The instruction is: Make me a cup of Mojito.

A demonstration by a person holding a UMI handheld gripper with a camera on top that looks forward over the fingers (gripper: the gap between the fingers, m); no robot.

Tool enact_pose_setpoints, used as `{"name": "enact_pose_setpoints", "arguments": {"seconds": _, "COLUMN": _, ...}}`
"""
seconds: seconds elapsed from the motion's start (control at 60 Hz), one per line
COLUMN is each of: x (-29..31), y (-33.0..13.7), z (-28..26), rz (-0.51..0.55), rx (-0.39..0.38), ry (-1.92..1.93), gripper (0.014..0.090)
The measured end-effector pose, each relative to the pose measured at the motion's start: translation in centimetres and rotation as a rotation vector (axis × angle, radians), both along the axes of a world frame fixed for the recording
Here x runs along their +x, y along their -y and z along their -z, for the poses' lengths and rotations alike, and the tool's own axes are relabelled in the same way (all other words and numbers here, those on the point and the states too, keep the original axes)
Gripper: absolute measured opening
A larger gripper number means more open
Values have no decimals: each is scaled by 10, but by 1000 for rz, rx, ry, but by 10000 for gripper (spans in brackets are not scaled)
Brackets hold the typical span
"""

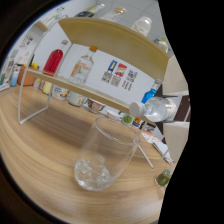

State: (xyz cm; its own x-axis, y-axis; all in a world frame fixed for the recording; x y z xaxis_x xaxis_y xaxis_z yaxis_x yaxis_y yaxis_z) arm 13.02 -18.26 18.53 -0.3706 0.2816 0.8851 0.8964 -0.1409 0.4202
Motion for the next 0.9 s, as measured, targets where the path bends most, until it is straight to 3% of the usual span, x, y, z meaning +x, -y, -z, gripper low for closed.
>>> {"name": "enact_pose_setpoints", "arguments": {"seconds": 0.183, "x": 3, "y": -1, "z": -3, "rz": 10, "rx": -49, "ry": 213, "gripper": 339}}
{"name": "enact_pose_setpoints", "arguments": {"seconds": 0.45, "x": -5, "y": 8, "z": -16, "rz": 1, "rx": -20, "ry": 72, "gripper": 341}}
{"name": "enact_pose_setpoints", "arguments": {"seconds": 0.7, "x": 3, "y": 25, "z": -42, "rz": 180, "rx": 90, "ry": -850, "gripper": 343}}
{"name": "enact_pose_setpoints", "arguments": {"seconds": 0.9, "x": 7, "y": 30, "z": -15, "rz": 333, "rx": 110, "ry": -1603, "gripper": 345}}
